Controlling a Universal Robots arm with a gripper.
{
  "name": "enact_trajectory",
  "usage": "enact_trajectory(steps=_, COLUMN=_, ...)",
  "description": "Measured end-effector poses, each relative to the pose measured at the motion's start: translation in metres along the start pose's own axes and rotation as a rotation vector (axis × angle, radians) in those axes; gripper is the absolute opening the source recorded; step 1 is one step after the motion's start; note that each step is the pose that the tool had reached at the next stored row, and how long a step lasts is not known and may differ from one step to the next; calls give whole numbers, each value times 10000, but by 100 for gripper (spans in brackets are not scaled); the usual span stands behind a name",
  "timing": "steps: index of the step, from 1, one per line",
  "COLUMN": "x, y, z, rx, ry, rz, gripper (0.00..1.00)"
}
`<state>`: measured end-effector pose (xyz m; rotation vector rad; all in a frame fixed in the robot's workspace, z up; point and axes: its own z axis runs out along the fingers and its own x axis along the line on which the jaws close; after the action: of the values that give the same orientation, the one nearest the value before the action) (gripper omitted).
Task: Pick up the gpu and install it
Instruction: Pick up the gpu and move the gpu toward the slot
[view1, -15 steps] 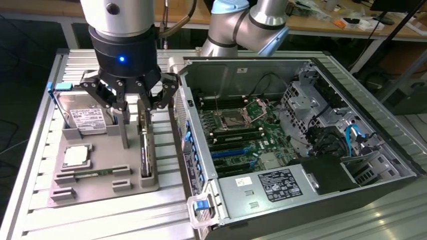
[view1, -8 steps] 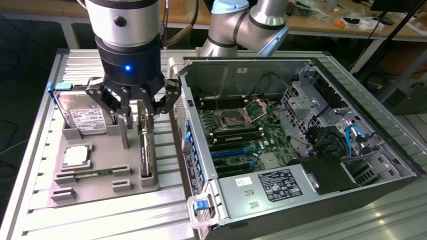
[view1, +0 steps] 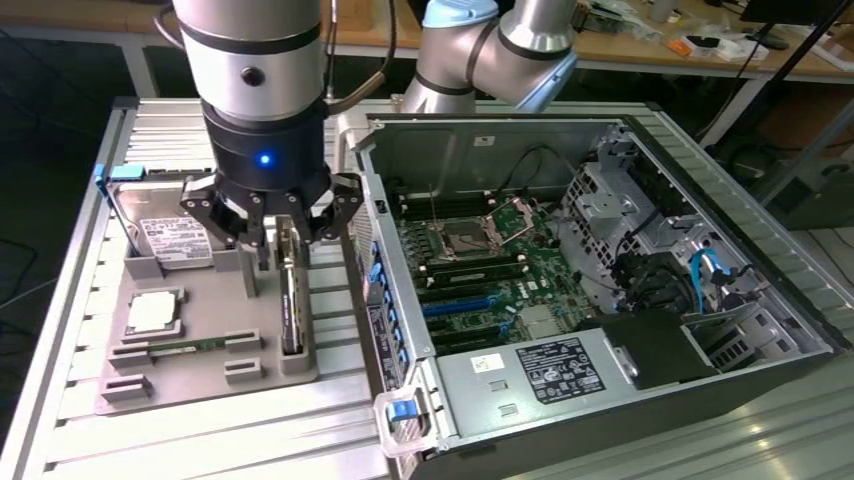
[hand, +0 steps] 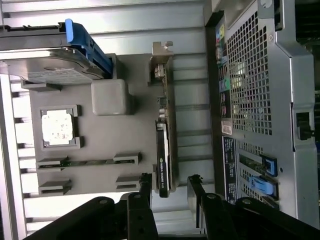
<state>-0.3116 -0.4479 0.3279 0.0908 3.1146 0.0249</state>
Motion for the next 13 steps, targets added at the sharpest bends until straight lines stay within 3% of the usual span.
enact_trajectory(steps=5, x=-2, y=-1, z=90, rx=-10, ry=5, rz=-393, gripper=42)
enact_trajectory(steps=13, x=1, y=-4, z=259, rx=-9, ry=5, rz=-340, gripper=42)
